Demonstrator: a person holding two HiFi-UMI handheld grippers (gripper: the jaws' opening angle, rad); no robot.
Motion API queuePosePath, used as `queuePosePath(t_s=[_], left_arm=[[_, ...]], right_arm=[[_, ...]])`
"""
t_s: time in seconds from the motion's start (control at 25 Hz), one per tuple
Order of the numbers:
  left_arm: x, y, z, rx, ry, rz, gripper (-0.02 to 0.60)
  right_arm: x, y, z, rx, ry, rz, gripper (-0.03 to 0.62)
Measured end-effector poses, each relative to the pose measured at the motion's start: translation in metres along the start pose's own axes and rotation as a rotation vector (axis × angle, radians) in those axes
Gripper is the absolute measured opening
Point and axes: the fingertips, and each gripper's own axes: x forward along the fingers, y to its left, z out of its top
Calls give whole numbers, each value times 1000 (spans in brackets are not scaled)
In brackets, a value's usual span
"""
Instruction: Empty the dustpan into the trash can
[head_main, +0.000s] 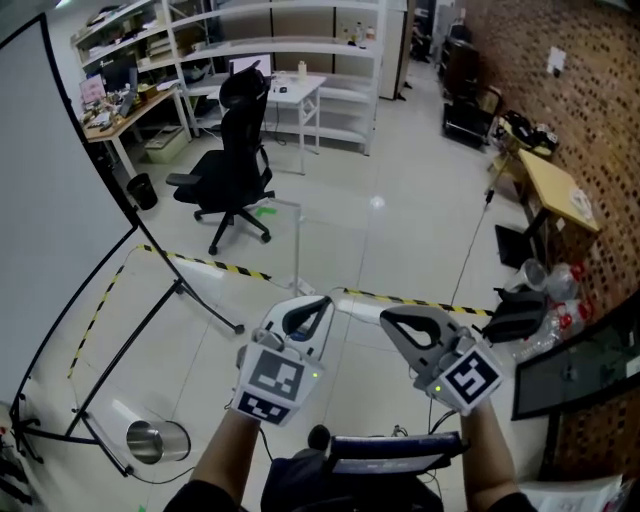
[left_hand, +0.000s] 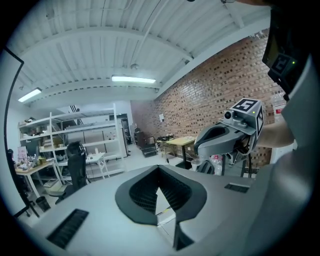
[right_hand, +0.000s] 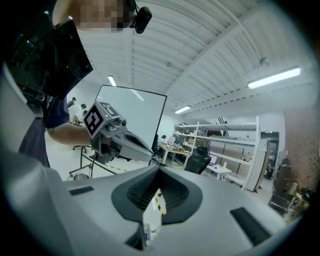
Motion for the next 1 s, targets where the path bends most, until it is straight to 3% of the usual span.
queuePosePath(t_s=[0.24,0.4,0.76,1.0], left_arm=[[23,30,7,-10,7,46,2],[45,51,6,-14,36,120,2],[120,81,12,-41,112,252,2],[144,101,3,-68,157,341,2]], right_arm=[[34,-30,5,-8,-32,64,14],[57,-56,2,-20,-76,138,14],[88,-140,-33,12,-87,260,14],[113,-169,-49,17,-118,357,14]])
